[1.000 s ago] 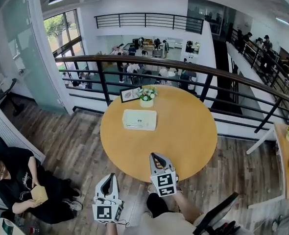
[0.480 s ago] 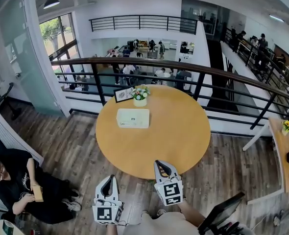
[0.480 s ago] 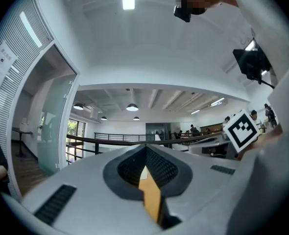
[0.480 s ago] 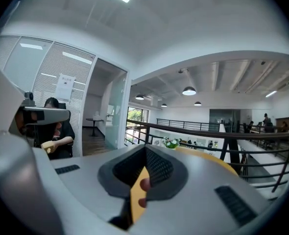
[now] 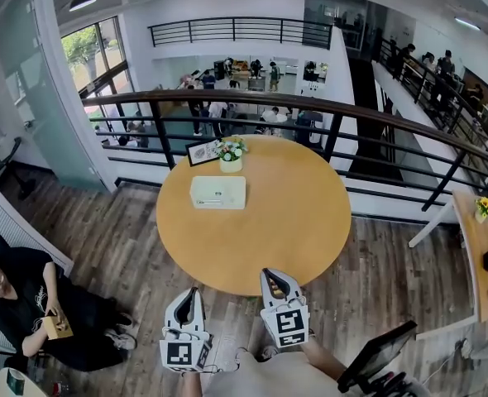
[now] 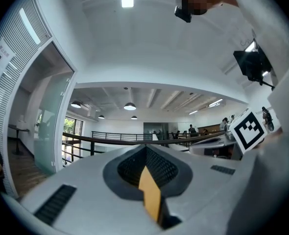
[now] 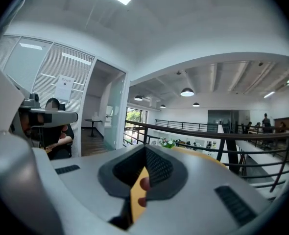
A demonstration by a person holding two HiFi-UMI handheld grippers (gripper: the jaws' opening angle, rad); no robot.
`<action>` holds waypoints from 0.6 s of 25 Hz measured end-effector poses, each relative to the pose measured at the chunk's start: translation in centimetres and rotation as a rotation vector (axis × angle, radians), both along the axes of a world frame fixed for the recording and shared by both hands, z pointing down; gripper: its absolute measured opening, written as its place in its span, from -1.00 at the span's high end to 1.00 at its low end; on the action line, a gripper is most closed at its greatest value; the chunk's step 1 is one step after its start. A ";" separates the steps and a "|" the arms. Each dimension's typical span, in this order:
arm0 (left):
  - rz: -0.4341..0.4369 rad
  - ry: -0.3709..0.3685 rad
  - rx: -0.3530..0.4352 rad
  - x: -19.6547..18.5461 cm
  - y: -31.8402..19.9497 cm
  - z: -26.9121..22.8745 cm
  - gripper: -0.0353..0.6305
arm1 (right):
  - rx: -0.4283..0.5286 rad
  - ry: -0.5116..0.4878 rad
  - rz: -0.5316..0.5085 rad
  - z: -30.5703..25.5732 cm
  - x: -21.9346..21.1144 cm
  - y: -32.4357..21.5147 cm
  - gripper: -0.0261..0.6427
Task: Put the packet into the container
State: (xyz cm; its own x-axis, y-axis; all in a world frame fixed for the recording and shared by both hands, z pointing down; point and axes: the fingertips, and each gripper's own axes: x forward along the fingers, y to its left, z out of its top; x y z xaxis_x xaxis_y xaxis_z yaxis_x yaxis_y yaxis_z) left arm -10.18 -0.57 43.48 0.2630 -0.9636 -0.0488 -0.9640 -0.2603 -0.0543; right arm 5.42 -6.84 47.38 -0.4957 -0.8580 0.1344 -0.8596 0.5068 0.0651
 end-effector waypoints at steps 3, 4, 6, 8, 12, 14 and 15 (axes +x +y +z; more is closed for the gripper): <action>0.007 -0.002 -0.006 0.7 -0.1 0.3 0.88 | -0.004 -0.008 0.008 0.0 0.7 -0.3 0.91; 0.008 -0.002 -0.009 0.8 -0.2 0.4 0.88 | -0.006 -0.009 0.010 0.1 0.8 -0.3 0.91; 0.009 -0.004 -0.011 1.0 -0.2 0.4 0.88 | -0.007 -0.010 0.013 0.1 1.1 -0.3 0.91; 0.013 -0.006 -0.013 1.2 -0.2 0.5 0.88 | -0.008 -0.012 0.016 0.2 1.2 -0.3 0.91; 0.014 -0.005 -0.014 1.5 -0.2 0.7 0.88 | -0.013 -0.011 0.014 0.5 1.3 -0.2 0.91; 0.013 -0.005 -0.016 1.4 -0.2 0.7 0.88 | -0.015 -0.010 0.011 0.6 1.2 -0.2 0.91; 0.012 -0.005 -0.016 1.4 -0.1 0.7 0.88 | -0.015 -0.010 0.010 0.6 1.1 -0.2 0.91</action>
